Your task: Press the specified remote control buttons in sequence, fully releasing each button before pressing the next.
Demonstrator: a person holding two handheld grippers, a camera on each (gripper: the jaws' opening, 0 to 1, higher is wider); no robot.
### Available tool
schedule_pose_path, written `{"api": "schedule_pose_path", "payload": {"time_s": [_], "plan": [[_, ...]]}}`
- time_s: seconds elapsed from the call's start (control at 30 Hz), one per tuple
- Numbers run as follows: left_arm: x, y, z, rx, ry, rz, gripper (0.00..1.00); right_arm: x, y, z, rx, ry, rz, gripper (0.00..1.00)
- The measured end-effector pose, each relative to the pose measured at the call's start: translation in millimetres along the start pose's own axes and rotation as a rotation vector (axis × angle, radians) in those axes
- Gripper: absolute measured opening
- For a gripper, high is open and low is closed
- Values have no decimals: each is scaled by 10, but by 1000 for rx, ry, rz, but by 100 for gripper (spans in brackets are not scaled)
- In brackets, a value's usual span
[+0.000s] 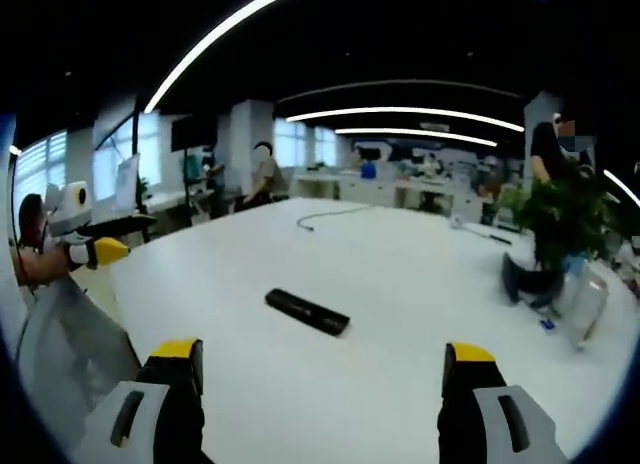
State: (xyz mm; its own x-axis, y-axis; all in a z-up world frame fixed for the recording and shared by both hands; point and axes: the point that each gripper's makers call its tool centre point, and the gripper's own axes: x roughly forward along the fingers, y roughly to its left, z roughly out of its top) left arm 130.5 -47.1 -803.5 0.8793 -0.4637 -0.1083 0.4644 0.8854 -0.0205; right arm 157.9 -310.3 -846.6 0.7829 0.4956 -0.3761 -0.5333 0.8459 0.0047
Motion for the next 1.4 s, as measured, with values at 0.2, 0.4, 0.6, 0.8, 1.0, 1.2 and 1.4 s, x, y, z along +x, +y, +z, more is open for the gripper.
{"api": "schedule_pose_path", "payload": {"time_s": [0.2,0.4,0.6,0.8,1.0,1.2,1.4], "plan": [[13,2,-12,3,8,7,98,-72,-86,-13,37,-12,-34,99],[22,-19,-36,-1,16,-2,98,-100,-127,8,58,-30,-40,97],[18,-33,-42,1,20,-7,98,-138,-193,24,103,-54,-57,95],[10,-42,-42,2,24,-13,97,-152,-220,23,126,-61,-70,95],[0,-28,-37,-3,21,-13,97,-154,-228,13,133,-58,-75,95],[-3,-26,-45,-5,23,-17,97,-160,-233,6,137,-55,-80,94],[-3,-34,-46,-6,24,-21,97,-153,-245,0,147,-53,-80,94]]}}
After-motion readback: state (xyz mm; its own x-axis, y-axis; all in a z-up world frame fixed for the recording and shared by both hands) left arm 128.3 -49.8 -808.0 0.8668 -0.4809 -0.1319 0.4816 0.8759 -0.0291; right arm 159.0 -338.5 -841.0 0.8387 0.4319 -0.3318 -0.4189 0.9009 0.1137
